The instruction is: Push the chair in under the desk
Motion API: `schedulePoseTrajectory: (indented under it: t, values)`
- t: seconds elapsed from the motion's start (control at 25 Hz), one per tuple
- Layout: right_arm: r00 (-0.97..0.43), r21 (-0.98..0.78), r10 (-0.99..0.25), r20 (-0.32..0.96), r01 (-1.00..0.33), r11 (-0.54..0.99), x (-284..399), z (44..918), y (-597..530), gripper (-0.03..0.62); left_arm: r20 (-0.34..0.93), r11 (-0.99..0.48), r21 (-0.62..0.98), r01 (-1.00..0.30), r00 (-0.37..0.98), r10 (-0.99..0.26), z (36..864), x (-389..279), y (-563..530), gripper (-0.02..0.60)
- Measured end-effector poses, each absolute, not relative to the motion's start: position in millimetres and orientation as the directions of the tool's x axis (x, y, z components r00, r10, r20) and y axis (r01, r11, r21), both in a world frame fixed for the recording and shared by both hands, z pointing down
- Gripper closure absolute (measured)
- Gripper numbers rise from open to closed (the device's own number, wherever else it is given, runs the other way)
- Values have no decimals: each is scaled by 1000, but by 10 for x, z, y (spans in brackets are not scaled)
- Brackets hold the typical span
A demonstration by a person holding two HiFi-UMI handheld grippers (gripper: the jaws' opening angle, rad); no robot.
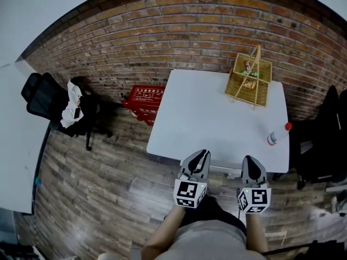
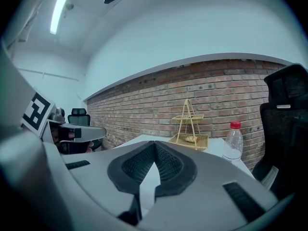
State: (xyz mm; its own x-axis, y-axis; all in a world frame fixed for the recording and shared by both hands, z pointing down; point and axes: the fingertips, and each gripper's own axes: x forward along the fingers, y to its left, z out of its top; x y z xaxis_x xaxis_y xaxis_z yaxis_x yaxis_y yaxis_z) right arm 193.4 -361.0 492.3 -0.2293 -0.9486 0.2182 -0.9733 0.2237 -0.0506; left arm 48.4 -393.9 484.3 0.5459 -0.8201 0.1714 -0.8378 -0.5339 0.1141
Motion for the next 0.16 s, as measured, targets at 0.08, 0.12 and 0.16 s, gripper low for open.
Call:
schedulePoseTrajectory:
  t: [0.08,0.12,0.16]
  values:
    - [-239,-43,-946,217,-971,236,1937,4946,-3621,579,170,-533,114,-838,545,-821,4844,487,-3942,537]
    - [-244,-39,-945,217,-970,241,1936,4955,-3627,579,169,-534,112,-838,545,-821,4843,487,-3944,537]
    - [-249,-36,-944,217,-968,247,1936,4964,-3633,579,169,-535,110,-838,546,-821,4841,488,-3946,537]
